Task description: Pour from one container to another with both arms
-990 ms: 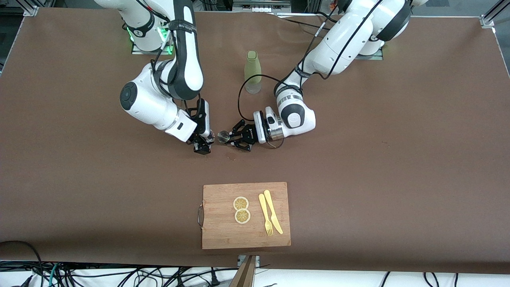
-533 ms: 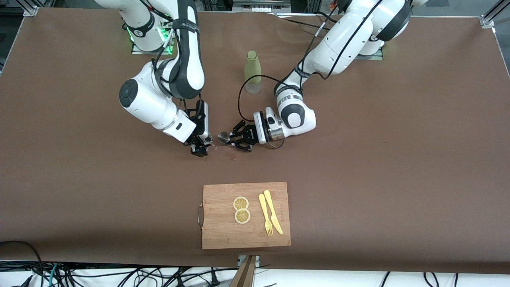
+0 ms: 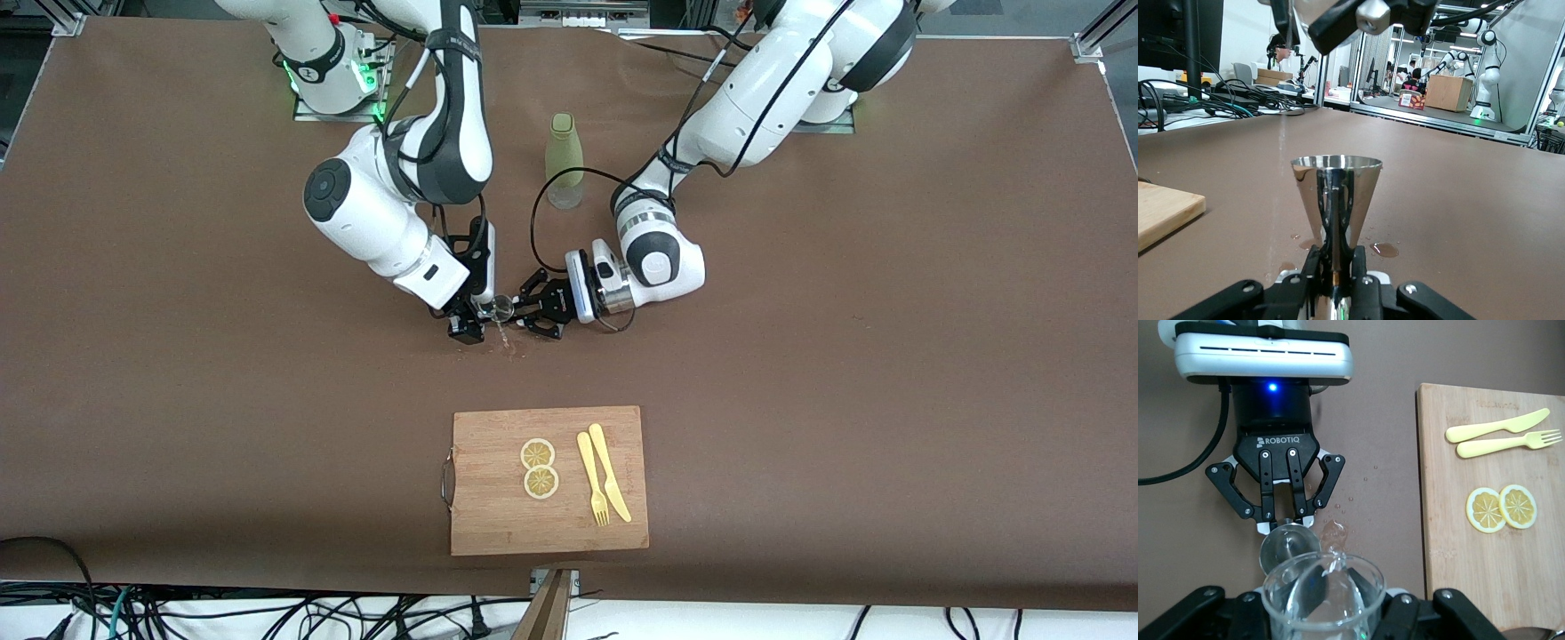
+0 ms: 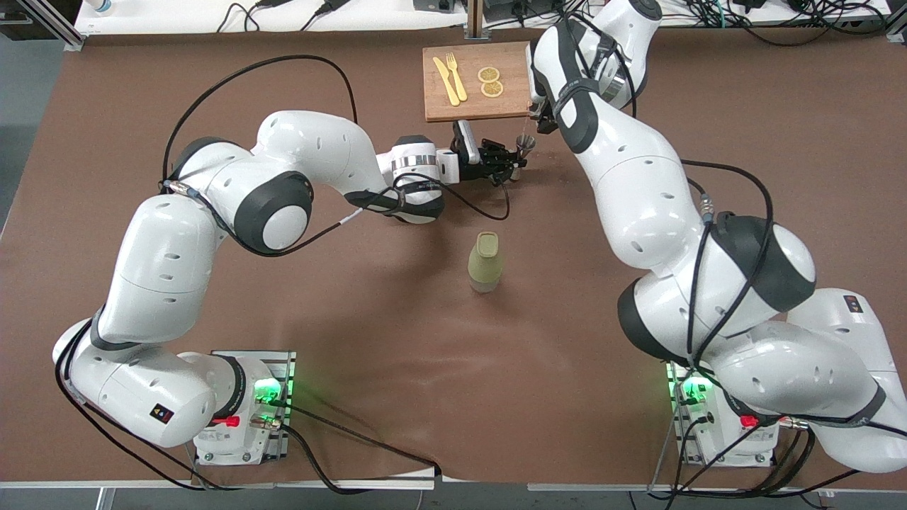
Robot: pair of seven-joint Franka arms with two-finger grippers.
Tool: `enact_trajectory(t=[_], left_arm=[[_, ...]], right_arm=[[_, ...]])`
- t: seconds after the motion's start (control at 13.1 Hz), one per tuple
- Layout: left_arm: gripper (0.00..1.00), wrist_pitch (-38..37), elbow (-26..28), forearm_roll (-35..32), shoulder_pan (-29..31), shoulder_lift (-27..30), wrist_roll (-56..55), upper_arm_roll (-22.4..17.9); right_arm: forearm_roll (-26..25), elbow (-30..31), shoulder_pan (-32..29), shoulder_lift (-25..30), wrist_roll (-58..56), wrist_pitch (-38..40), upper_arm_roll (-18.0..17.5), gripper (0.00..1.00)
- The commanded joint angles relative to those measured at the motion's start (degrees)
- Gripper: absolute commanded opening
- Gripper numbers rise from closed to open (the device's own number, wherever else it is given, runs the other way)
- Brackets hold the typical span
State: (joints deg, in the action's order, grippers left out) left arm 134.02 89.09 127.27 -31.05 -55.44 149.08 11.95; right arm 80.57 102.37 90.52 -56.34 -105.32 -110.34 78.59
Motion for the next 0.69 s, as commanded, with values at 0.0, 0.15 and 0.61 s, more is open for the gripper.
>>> enact_trajectory(t=[0.0, 0.15, 0.61], left_arm=[[0.0, 1.15, -1.28, 2.2, -0.68, -0.1, -0.28, -0.09], [0.0, 1.15, -1.2, 2.11, -0.68, -0.1, -0.28, -0.09], [0.0, 1.07, -0.49, 0.53, 0.29, 0.16, -2.65, -0.79]], right_arm=[[1.79, 0.11, 1.07, -2.46, 0.9, 2.06, 2.62, 0.21], [1.61, 0.63, 1.33, -2.46, 0.9, 2.32, 2.62, 0.21], [1.7, 2.13, 3.53, -3.77, 1.26, 3.2, 2.44, 0.21]])
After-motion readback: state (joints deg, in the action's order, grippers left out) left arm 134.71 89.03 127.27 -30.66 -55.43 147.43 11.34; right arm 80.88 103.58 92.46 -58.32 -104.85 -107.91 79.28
